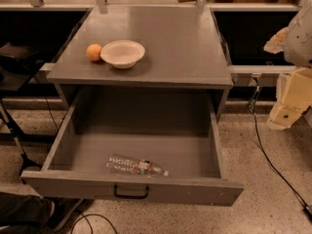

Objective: Pick water bottle from top drawer and place on counter

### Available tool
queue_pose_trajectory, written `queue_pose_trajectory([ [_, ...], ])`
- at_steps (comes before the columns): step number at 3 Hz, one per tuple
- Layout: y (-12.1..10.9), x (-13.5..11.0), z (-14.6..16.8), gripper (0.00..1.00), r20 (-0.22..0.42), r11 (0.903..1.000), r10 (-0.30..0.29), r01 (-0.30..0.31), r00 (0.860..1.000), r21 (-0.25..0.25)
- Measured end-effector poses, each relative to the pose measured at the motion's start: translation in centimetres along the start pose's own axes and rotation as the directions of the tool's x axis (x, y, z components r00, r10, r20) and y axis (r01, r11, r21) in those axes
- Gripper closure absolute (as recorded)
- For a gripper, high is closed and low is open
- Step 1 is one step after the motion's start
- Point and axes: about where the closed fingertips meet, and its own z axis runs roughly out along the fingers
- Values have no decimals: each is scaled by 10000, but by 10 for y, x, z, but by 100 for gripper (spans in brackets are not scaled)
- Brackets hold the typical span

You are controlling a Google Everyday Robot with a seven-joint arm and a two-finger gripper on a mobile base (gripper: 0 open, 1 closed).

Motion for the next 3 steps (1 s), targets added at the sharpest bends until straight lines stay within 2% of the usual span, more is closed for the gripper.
queue_pose_trajectory([
  [1, 2, -29, 27, 0, 85, 9988, -277, 280, 9996, -412],
  [2, 6, -77, 86, 0, -132, 9934, -528, 512, 9985, -1029],
  [3, 9, -98, 128, 0, -543, 9886, -377, 293, 9978, -1478],
])
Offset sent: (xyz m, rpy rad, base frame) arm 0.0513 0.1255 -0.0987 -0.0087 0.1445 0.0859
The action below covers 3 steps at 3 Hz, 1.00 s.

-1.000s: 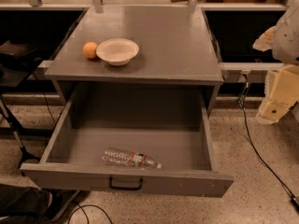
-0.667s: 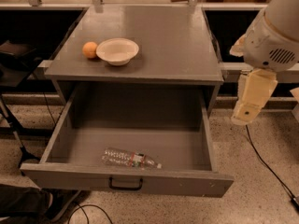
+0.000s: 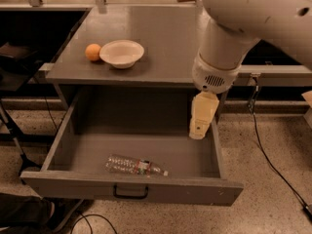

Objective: Pick water bottle from top drawer and place on counter

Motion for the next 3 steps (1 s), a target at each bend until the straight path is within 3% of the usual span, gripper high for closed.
queue_pose_trajectory([
  [1, 5, -28, 36, 0, -374, 9988, 482, -481, 9981, 48],
  [2, 28, -80, 93, 0, -702, 9903, 1388, -1390, 9878, 28],
  [3, 28, -79, 93, 0, -701, 9902, 1398, -1399, 9877, 37],
])
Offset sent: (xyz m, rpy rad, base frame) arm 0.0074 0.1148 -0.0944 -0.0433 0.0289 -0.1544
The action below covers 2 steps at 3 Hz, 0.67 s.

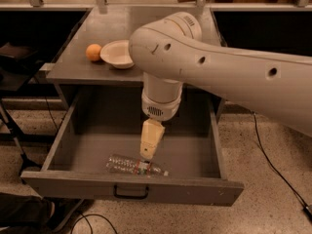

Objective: Pick water bottle from top drawer and place on counter

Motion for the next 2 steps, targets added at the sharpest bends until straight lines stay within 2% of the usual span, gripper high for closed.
queue_pose_trajectory([
  [1, 0, 1, 15, 0, -243, 9983, 573, -576, 9981, -120],
  [2, 0, -11, 60, 0, -490, 9878, 1439, -1465, 9884, -531],
])
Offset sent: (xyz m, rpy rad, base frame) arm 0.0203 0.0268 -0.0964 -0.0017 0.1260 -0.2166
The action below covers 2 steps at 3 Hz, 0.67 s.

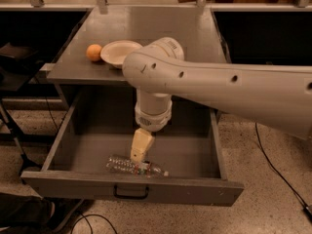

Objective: Pick water bottle from top drawer and place on counter

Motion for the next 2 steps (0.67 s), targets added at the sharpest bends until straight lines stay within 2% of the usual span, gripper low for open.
queue_pose_trajectory([
  [1, -2, -13, 26, 0, 79, 9988, 400, -398, 9992, -270],
  [2, 0, -21, 47, 0, 500, 9966, 713, -691, 9962, -444],
])
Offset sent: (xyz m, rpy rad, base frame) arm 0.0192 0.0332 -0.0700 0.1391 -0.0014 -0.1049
